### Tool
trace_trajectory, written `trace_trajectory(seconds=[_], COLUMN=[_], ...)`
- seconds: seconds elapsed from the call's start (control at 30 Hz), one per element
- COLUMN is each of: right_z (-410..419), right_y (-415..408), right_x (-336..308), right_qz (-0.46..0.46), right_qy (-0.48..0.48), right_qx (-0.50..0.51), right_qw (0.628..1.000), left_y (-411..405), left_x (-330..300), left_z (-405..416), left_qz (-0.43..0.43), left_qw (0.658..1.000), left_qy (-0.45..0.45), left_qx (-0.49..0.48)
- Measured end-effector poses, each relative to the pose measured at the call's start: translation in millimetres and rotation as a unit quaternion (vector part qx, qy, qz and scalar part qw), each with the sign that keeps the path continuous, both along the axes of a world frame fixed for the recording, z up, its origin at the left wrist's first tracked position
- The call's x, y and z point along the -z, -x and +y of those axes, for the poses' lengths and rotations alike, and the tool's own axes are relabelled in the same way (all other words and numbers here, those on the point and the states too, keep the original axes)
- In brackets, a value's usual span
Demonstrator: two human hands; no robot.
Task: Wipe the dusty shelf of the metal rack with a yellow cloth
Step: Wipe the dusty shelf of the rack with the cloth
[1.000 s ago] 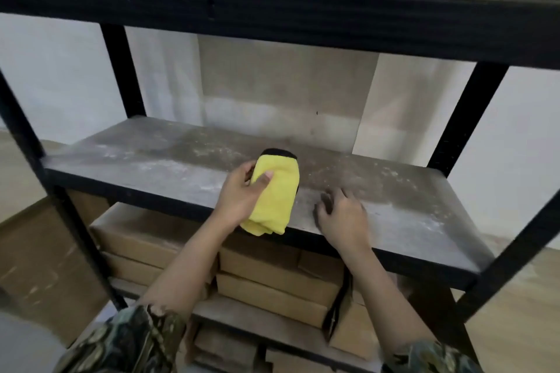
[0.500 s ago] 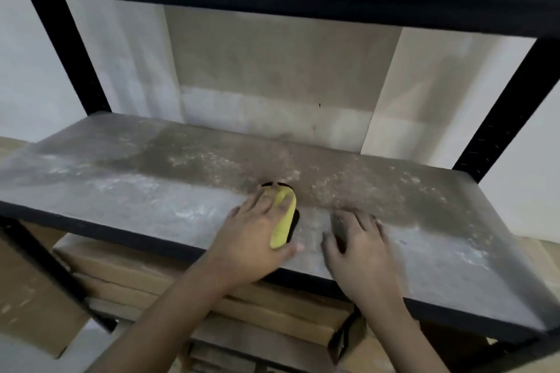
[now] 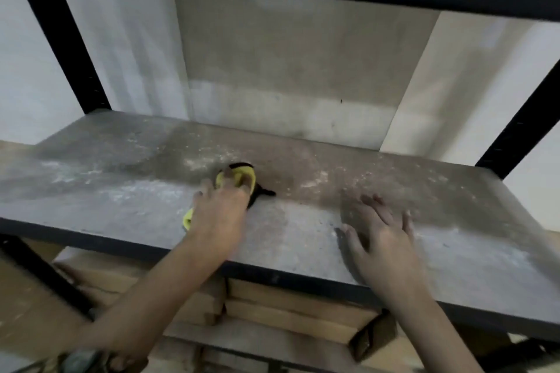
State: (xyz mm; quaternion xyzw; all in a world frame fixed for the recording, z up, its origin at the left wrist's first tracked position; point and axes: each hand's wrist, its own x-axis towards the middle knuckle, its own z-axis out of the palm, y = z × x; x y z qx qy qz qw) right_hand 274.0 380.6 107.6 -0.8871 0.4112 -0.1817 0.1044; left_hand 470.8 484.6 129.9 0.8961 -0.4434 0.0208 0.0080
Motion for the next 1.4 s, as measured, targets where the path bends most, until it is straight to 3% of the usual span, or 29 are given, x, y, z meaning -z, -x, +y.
trace_trajectory(seconds=[0.1,0.17,0.27,0.37,0.47,0.6,0.83,0.93,1.07,1.3,1.4], right_z=[19,30,42,56,63,64,87,102,107,110,107], right_y=[-35,-59,-86,-102,-106,-109,-167,-194,-204,-201,-203], right_x=[-7,-8,-4,3,7,4,-10,-8,-3,-5,-4], right_qz=[-0.012,-0.017,-0.010,-0.008,-0.009,-0.004,0.018,0.004,-0.018,-0.045,-0.041], right_qy=[-0.004,-0.012,-0.015,-0.019,-0.016,-0.030,-0.037,-0.041,-0.048,-0.044,-0.046], right_qx=[-0.012,-0.004,0.031,0.070,0.091,0.100,0.041,-0.020,-0.033,-0.047,-0.049], right_qw=[1.000,1.000,0.999,0.997,0.996,0.995,0.998,0.999,0.998,0.997,0.997], left_y=[-25,-25,-13,-19,-31,-71,-195,-240,-262,-261,-247], left_x=[-12,-12,6,17,15,13,-15,-6,20,23,16], left_z=[21,31,36,37,38,51,142,160,162,154,151], left_qz=[0.007,0.029,0.070,0.103,0.067,0.040,0.016,0.026,0.031,0.020,0.006], left_qw=[0.999,0.993,0.979,0.972,0.971,0.978,0.968,0.976,0.997,0.970,0.965], left_qy=[0.047,0.080,0.043,0.020,0.035,0.055,0.238,0.210,0.060,0.203,0.243], left_qx=[0.006,0.077,0.186,0.210,0.229,0.199,0.082,0.041,-0.048,-0.134,-0.098])
